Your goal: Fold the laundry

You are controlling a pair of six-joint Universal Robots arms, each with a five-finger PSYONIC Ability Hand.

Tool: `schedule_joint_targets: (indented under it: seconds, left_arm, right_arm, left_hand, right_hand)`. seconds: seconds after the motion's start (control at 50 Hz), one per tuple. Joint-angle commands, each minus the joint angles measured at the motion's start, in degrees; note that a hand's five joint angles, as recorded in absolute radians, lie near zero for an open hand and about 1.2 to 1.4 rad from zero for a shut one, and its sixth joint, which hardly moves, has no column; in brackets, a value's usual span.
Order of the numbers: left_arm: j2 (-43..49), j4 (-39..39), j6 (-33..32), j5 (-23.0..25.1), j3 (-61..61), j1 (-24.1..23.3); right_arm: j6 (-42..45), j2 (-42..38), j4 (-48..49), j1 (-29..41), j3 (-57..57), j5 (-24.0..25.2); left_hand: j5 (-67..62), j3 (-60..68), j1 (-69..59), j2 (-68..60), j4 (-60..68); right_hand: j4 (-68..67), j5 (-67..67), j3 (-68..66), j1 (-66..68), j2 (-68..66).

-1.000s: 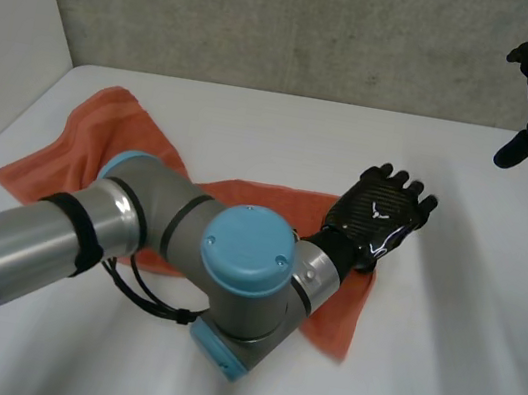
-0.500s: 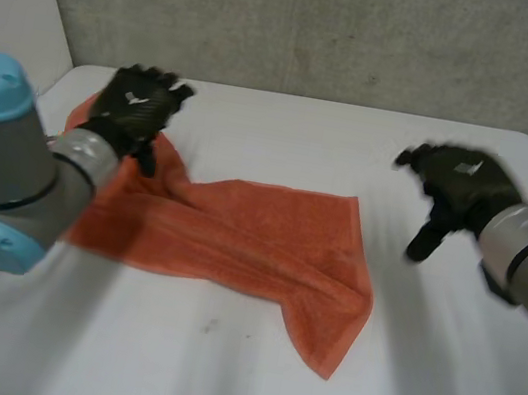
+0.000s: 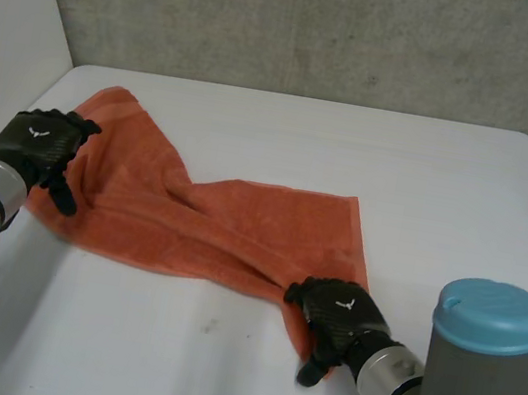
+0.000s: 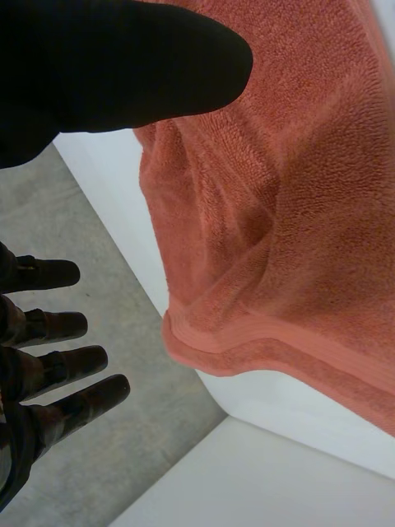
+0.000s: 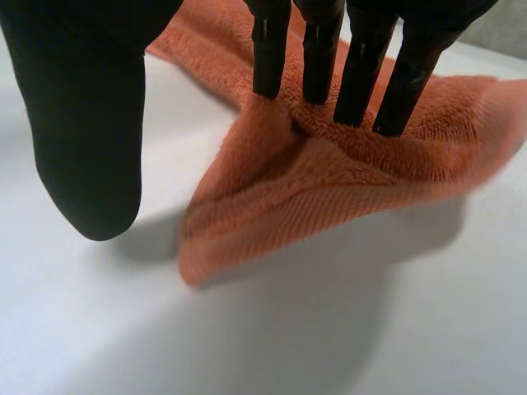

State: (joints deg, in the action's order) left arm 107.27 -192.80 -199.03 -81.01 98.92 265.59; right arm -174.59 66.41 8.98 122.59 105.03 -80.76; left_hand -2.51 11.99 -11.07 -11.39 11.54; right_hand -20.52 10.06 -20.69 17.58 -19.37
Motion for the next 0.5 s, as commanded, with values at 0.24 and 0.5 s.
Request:
schedule_joint_targets:
  seconds: [0.24,0.5]
  left_arm:
    - [-0.3,-0.03,2.77,0.5,1.45,1.33]
    - [-1.01,-0.12,2.77,0.59,2.24,1.07]
  right_arm:
    - [4.78,-3.92,6.32,1.16,-0.09,-5.64]
    - [6.19,-4.1,8.42,0.54,-0.52,-5.9]
  left_hand:
    - [0.95,-0.43,-0.48,-0.16,0.02]
    - [1.45,-0.93,0.02,0.34,-0.48]
  right_hand:
    - [-6.89,7.35,-6.72,9.83,-8.04]
    - [-17.15,17.61,-16.98,20.09,-18.3]
